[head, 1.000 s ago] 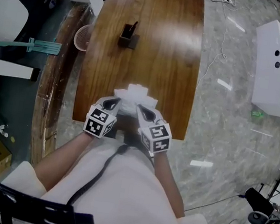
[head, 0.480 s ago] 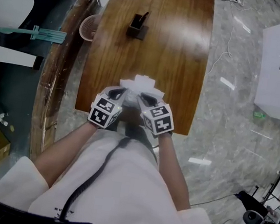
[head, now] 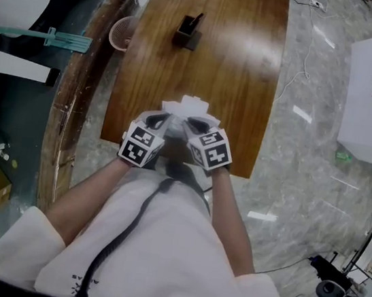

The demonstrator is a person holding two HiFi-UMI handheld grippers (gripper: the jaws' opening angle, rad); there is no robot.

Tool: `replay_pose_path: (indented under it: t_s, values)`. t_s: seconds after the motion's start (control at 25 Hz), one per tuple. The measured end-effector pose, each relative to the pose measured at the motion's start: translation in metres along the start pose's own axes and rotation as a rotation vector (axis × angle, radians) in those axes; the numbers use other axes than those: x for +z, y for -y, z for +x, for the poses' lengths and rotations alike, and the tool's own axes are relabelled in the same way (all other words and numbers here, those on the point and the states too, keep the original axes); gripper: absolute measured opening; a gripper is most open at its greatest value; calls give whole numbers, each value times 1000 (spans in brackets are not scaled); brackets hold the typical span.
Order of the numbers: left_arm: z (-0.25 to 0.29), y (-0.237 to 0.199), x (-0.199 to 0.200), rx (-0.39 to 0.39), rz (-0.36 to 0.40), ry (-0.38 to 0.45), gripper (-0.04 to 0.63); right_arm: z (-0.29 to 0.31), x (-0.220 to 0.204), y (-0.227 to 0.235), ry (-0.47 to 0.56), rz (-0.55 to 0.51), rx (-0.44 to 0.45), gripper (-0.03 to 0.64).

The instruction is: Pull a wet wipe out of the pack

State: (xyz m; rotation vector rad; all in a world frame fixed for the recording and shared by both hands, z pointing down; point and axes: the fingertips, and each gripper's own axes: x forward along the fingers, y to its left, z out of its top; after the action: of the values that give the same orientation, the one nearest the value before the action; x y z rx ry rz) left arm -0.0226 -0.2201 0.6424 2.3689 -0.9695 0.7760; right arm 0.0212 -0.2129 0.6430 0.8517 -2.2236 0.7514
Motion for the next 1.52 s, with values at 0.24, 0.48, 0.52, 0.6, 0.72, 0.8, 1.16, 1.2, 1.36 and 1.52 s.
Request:
replay_pose_path:
  t_s: [0.24, 0.48, 0.52, 0.6, 0.72, 0.8, 1.16, 1.2, 1.36, 1.52]
  values:
    - [0, 1, -2, 5, 2, -9, 8, 7, 0, 0, -55, -25, 25, 54]
    - [0, 0, 0, 11, 3, -7, 8, 14, -7, 2, -109, -67, 20, 37]
    - [0, 1, 0, 12, 4, -7, 7, 14, -7, 3, -113, -69, 20, 27]
    - [-1, 1, 1, 13, 6, -7, 6, 12, -6, 2, -115, -66, 26, 17]
    - [-1, 0, 1, 15, 9, -7, 7, 7, -2, 2, -95, -54, 27, 14]
    - [-1, -1, 3, 16, 12, -3, 6, 2, 2, 3, -63, -34, 24, 14]
    - [-3, 0, 13, 18, 20, 19, 8, -28, 6, 15, 52, 86, 15, 12]
    - [-4, 0, 13, 16, 19, 19, 8, -30, 6, 15, 60, 93, 15, 11]
    - [-7, 3, 18, 10, 24, 27, 12, -39, 4, 16, 88, 114, 9, 11]
    - [-9, 4, 25, 5, 38, 43, 31, -48, 8, 19, 120, 130, 1, 11]
